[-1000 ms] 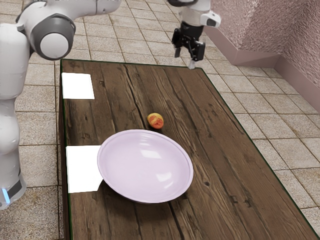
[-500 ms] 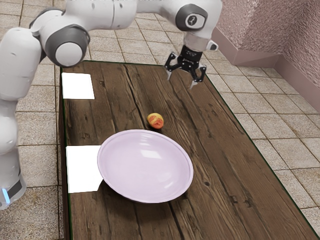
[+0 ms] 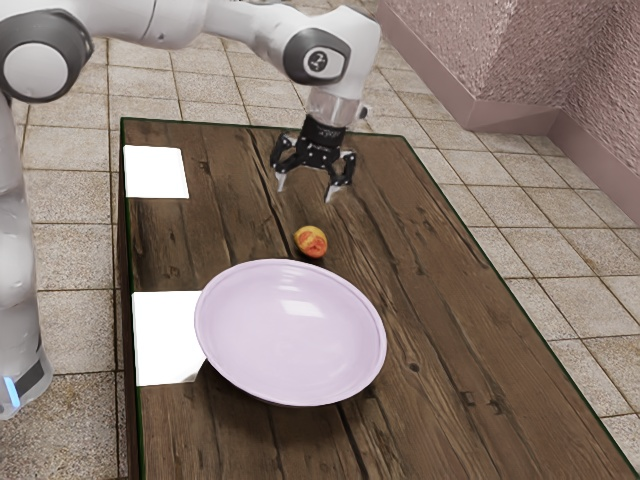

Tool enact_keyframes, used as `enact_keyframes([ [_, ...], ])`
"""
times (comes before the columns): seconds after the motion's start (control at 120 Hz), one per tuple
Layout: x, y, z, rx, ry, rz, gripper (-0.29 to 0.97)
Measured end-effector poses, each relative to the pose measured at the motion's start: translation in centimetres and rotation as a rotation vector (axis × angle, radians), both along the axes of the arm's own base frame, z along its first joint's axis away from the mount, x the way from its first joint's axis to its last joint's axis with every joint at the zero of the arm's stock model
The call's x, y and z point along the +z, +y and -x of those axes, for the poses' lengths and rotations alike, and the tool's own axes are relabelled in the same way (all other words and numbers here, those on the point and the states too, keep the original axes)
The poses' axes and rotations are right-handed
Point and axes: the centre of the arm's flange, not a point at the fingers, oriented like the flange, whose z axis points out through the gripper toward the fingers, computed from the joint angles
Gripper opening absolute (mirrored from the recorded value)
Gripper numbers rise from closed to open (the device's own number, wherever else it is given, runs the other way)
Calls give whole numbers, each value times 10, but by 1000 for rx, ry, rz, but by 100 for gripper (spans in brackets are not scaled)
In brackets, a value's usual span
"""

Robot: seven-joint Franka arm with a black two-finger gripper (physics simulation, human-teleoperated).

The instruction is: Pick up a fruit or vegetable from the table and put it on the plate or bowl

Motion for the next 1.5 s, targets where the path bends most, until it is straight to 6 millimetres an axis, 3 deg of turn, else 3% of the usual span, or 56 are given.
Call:
enact_keyframes([
  [0.125,-8,-13,13,44,2,2,68],
  [0.267,-18,16,22,158,9,2,68],
  [0.492,-32,18,30,225,19,-1,68],
  [0.642,-39,37,36,288,18,-2,68],
  [0.775,-30,3,21,228,-6,-21,68],
  [1.0,-40,-42,-4,159,3,-32,68],
  [1.167,-35,-32,-34,184,-18,-51,68],
  [1.292,-57,-24,-56,197,11,-64,68],
  [1.375,-69,-27,-60,196,30,-66,68],
  [1.5,-75,-12,-58,226,43,-66,68],
])
